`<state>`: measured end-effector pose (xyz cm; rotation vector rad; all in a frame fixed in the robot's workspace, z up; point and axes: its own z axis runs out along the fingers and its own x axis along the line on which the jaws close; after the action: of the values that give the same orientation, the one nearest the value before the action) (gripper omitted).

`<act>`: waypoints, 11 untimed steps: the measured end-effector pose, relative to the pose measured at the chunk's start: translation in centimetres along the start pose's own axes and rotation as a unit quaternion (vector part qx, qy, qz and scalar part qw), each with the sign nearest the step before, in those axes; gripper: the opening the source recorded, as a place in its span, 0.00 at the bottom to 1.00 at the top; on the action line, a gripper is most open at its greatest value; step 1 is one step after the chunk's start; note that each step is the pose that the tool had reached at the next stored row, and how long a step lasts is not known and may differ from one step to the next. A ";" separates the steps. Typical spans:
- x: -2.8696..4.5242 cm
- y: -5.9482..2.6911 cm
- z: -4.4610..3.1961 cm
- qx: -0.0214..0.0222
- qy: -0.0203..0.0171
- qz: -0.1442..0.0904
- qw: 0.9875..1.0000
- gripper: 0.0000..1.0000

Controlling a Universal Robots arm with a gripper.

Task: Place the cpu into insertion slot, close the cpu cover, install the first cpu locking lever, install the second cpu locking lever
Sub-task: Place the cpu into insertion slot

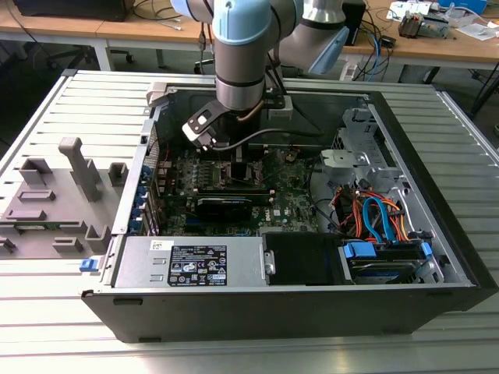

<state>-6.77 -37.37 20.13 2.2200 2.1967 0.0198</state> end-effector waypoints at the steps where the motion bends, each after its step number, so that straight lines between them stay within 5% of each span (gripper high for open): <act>1: 0.00 0.02 0.03 0.000 0.000 0.000 1.000 0.55; 11: 0.00 0.15 0.27 0.000 0.000 0.000 1.000 0.55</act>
<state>-6.61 -37.37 19.86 2.2198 2.1962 0.0188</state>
